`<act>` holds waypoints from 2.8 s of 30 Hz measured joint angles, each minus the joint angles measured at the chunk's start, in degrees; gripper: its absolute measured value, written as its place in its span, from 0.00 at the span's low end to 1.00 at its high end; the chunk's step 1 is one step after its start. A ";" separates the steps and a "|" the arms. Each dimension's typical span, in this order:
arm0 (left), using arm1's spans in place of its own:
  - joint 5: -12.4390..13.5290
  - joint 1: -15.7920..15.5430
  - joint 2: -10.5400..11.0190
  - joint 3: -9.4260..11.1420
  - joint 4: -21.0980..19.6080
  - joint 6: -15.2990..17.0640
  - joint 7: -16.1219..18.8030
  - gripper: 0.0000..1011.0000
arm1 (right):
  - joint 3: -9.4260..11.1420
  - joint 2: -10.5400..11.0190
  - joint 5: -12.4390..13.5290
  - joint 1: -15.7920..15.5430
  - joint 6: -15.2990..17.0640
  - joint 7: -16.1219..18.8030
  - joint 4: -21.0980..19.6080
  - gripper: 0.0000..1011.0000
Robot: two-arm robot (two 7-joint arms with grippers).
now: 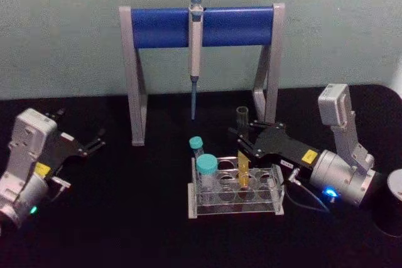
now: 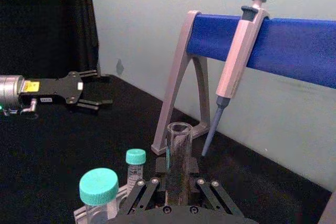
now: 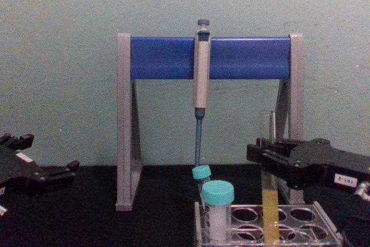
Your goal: Pick up the test tube from the test tube rack, shake it, then place it back into the test tube rack.
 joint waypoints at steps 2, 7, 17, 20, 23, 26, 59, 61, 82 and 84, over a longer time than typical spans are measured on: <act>0.00 0.00 0.00 0.00 0.00 0.00 0.00 0.99 | -0.05 -0.07 -0.03 0.10 0.06 0.02 0.21 0.23; 0.00 0.00 0.00 0.00 0.00 0.00 0.00 0.99 | -0.13 -0.22 -0.04 0.25 0.22 0.12 0.66 0.23; 0.00 0.00 0.00 0.00 0.00 0.00 0.00 0.99 | -0.24 -0.30 -0.27 0.42 0.36 -0.03 0.98 0.23; 0.00 0.00 0.00 0.00 0.00 0.00 0.00 0.99 | -0.25 -0.29 -0.39 0.43 0.34 -0.14 0.97 0.23; 0.00 0.00 0.00 0.00 0.00 0.00 0.00 0.99 | -0.24 -0.28 -0.39 0.43 0.33 -0.15 0.98 0.23; 0.00 0.00 0.00 0.00 0.00 0.00 0.00 0.99 | -0.24 -0.26 -0.39 0.43 0.33 -0.15 0.97 0.23; 0.00 0.00 0.00 0.00 0.00 0.00 0.00 0.99 | -0.20 -0.26 -0.28 0.38 0.32 -0.15 0.90 0.85; 0.00 0.00 0.00 0.00 0.00 0.00 0.00 0.99 | -0.20 -0.26 -0.28 0.38 0.32 -0.15 0.90 0.92; 0.00 0.00 0.00 0.00 0.00 0.00 0.00 0.99 | 3.01 -0.36 -1.07 -2.93 -4.75 -4.15 -4.61 0.99; 0.00 0.00 0.00 0.00 0.00 0.00 0.00 0.99 | 4.33 -0.77 -1.40 -4.12 -5.99 -6.06 -6.29 0.99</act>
